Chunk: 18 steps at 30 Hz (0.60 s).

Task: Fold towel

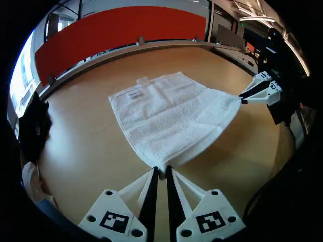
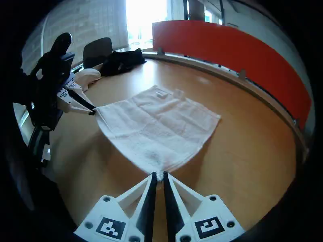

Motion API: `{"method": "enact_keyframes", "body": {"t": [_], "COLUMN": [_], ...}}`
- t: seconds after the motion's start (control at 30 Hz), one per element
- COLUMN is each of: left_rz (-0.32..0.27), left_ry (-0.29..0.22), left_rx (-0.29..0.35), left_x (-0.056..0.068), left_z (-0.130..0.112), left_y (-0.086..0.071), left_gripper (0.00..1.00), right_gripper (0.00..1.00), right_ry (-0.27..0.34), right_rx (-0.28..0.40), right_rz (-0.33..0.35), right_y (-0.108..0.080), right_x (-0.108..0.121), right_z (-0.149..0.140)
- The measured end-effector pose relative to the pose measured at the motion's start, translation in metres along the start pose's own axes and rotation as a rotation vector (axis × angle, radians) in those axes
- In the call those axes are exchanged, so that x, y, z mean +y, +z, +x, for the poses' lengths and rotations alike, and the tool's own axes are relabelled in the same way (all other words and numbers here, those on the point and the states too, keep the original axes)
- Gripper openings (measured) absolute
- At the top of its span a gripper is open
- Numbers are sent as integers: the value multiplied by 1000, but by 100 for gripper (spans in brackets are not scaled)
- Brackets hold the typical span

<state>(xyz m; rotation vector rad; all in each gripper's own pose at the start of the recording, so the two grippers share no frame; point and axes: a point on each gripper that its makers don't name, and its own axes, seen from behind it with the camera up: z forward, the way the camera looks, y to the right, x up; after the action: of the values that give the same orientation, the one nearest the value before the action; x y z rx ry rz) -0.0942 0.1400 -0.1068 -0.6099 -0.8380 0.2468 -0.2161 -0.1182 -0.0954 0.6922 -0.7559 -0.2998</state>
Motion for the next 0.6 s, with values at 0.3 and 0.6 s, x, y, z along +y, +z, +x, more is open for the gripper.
{"method": "enact_keyframes", "body": {"t": [0.3, 0.6], "left_rz": [3, -12], "left_ry": [-40, -51], "left_rx": [4, 0], "left_x": [4, 17], "left_z": [19, 33], "left_y": [-32, -59], "left_gripper": [15, 15], "right_gripper": [12, 12], "right_ry": [10, 16], "right_rx": [58, 79], "right_rz": [5, 4], "right_y": [-28, -55], "right_x": [-2, -5], "right_z": [31, 45]}}
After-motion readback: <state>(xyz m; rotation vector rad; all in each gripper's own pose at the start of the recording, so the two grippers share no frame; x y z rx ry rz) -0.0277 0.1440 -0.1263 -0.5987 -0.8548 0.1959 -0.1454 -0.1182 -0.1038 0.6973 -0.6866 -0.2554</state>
